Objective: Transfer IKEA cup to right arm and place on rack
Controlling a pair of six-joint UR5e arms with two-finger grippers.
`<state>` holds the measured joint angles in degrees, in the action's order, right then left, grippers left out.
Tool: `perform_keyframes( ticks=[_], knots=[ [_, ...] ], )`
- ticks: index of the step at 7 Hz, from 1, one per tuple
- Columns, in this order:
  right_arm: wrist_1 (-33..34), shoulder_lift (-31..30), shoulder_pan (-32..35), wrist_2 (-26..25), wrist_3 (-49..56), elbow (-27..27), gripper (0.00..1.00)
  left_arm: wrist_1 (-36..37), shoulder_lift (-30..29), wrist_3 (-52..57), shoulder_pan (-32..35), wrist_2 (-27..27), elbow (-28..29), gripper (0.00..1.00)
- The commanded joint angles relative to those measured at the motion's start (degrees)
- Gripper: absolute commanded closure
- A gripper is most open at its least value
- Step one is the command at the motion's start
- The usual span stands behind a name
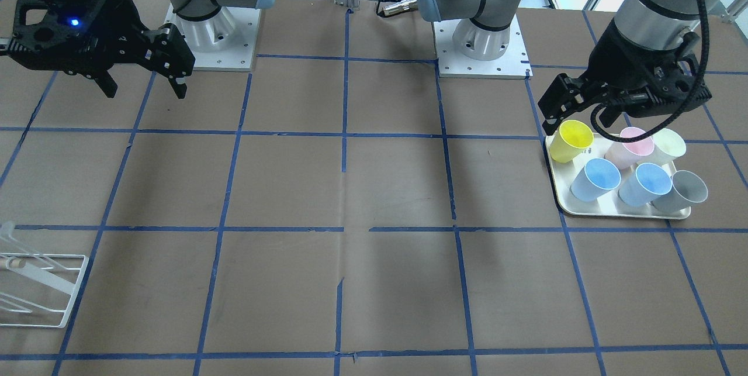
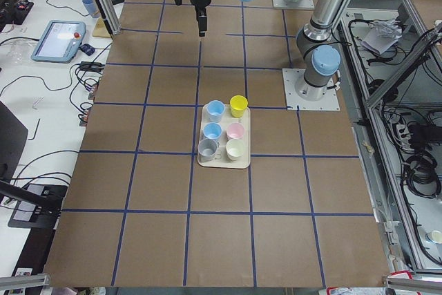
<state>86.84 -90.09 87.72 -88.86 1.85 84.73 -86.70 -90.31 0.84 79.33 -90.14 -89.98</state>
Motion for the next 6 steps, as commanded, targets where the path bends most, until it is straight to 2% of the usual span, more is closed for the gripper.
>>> perform_keyframes(
  ticks=[1, 3, 4, 6],
  knots=[
    [0.00, 0.00, 0.00, 0.00, 0.00, 0.00, 0.00, -1.70, 0.83, -0.66, 3.52, -0.38, 1.11, 0.00],
    [-0.09, 0.00, 0.00, 0.00, 0.00, 0.00, 0.00, -3.38, 0.91, -4.59, 10.63, -0.82, 1.57, 0.00],
    [-0.09, 0.00, 0.00, 0.00, 0.00, 0.00, 0.00, -5.65, 1.97, -4.62, 12.24, -1.00, 1.39, 0.00],
    [-0.09, -0.09, 0.00, 0.00, 0.00, 0.09, 0.00, -4.97, 0.32, -4.71, 12.17, -1.00, 2.52, 0.00]
  ],
)
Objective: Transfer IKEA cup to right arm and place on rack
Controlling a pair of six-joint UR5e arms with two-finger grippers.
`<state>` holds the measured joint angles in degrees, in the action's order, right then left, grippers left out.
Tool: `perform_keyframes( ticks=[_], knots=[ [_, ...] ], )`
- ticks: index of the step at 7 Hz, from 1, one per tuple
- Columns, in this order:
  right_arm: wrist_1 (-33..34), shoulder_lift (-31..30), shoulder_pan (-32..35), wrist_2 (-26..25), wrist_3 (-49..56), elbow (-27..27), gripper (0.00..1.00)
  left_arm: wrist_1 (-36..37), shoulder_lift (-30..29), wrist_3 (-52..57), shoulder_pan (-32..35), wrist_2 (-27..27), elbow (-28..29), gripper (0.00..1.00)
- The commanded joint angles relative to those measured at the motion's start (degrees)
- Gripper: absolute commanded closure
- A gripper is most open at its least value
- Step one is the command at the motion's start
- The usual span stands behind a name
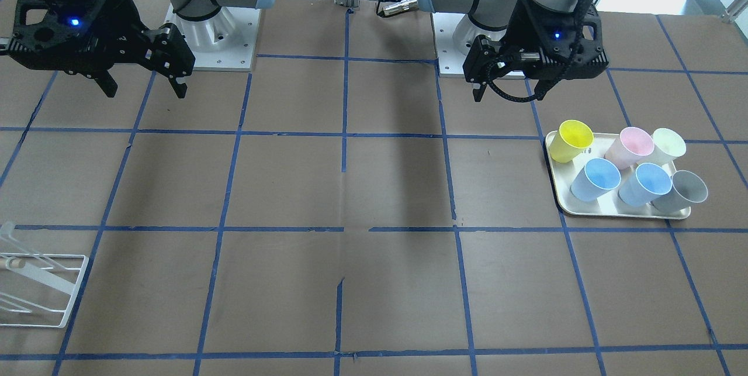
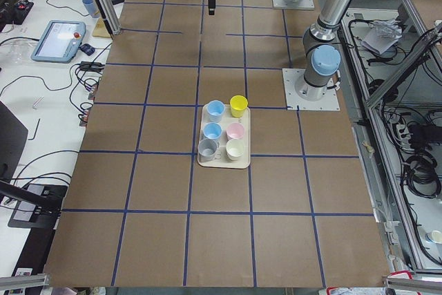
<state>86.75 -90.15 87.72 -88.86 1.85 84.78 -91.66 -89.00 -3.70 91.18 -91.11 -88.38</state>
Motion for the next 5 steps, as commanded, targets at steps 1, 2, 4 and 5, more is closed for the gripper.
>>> perform_keyframes(
  ticks=[1, 2, 4, 5],
  knots=[
    [0.00, -0.12, 0.00, 0.00, 0.00, 0.12, 0.00, -0.36, -1.70, -0.17, 0.23, -2.82, 2.23, 0.00],
    [0.00, -0.12, 0.00, 0.00, 0.00, 0.21, 0.00, -0.71, -2.57, -0.26, 0.23, -4.50, 3.64, 0.00],
    [0.00, -0.12, 0.00, 0.00, 0.00, 0.21, 0.00, -0.63, -2.67, -0.43, 0.05, -2.33, 3.91, 0.00],
    [0.00, -0.12, 0.00, 0.00, 0.00, 0.21, 0.00, -0.63, -1.54, 0.09, -0.03, -2.24, 2.35, 0.00]
  ],
)
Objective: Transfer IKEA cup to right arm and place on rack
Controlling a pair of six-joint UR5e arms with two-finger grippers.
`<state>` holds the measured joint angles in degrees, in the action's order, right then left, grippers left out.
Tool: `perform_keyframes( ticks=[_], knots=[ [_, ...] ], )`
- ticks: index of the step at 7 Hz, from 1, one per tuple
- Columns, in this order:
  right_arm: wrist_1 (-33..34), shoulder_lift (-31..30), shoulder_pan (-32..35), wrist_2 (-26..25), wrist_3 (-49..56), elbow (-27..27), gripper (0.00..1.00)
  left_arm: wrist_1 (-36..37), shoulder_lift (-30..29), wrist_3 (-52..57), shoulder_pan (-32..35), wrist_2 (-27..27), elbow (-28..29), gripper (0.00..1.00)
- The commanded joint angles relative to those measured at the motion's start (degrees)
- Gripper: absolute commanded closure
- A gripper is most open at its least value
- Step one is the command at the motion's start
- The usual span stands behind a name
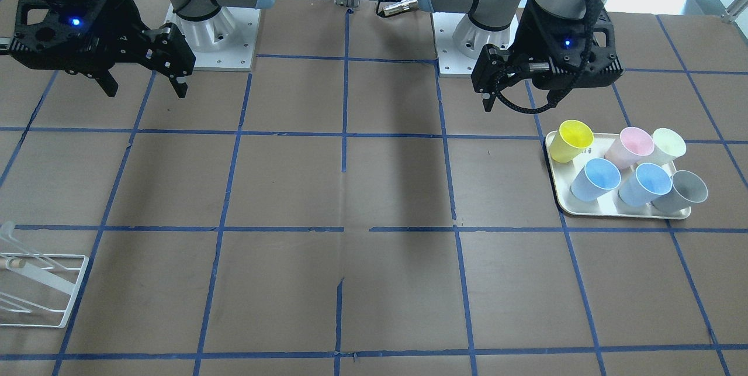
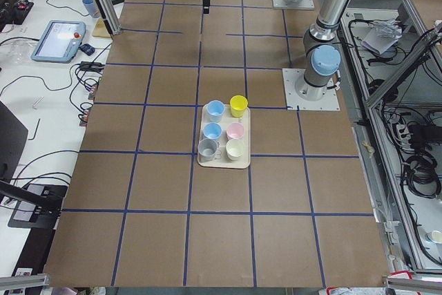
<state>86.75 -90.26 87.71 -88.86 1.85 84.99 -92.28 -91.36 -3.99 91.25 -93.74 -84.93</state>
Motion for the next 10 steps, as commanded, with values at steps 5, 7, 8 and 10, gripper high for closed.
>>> perform_keyframes(
  ticks=[5, 7, 8, 10],
  knots=[
    [0.00, -0.09, 0.00, 0.09, 0.00, 0.09, 0.00, 0.43, 2.32, 10.18, -9.19, 2.42, -1.64, 0.00],
    [0.00, -0.09, 0.00, 0.00, -0.09, 0.09, 0.00, -0.18, 2.50, 22.47, -24.11, 3.03, -3.48, 0.00],
    [-0.17, -0.18, 0.00, 0.00, 0.00, 0.09, 0.00, 0.25, 2.07, 30.01, -29.93, 2.77, -5.83, 0.00],
    [-0.18, -0.35, 0.00, -0.09, 0.53, -0.26, 0.00, 3.92, -1.61, 42.95, -42.06, 3.29, -7.61, 0.00]
  ],
)
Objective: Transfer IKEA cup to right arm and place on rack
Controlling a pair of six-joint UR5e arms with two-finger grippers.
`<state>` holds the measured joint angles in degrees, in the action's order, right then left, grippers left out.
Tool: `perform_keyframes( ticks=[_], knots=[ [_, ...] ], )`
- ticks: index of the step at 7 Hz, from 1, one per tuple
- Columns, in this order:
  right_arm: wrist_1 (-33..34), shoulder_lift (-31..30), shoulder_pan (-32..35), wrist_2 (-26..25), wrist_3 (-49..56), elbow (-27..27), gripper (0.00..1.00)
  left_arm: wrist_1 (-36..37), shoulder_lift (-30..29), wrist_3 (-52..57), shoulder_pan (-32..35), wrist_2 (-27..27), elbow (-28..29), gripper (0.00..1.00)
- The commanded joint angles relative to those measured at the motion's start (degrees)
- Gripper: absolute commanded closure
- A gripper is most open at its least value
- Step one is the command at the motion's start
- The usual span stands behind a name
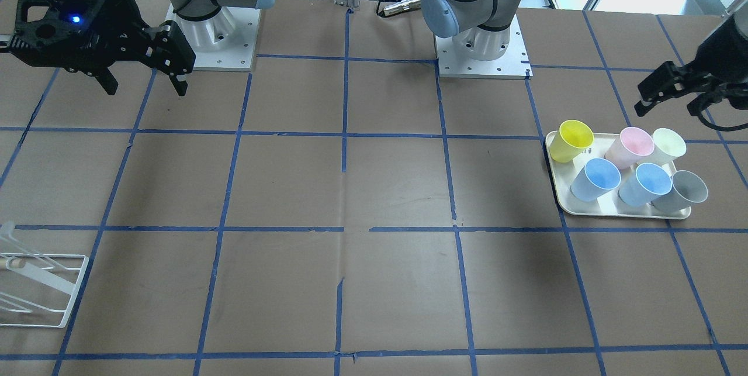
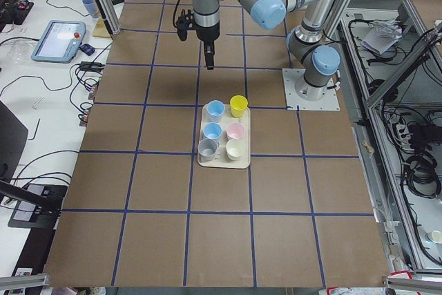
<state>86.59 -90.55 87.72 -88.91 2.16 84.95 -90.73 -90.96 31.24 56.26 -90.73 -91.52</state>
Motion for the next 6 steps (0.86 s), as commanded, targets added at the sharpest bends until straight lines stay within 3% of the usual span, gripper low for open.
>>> perform_keyframes(
  ticks=[1, 4, 6],
  knots=[
    [-0.46, 0.28, 0.08, -0.12, 0.13, -0.83, 0.00, 7.97, -4.64, 14.05, -9.74, 0.12, -1.55, 0.00],
    [-4.24, -1.12, 0.09, -0.65, -0.05, -0.93, 0.00, 25.73, -14.04, 28.14, -16.62, 0.38, -3.93, 0.00],
    [-4.42, -1.30, 0.00, -0.12, -0.49, -1.19, 0.00, 31.74, -20.37, 30.45, -18.20, 1.51, -3.14, 0.00]
  ],
)
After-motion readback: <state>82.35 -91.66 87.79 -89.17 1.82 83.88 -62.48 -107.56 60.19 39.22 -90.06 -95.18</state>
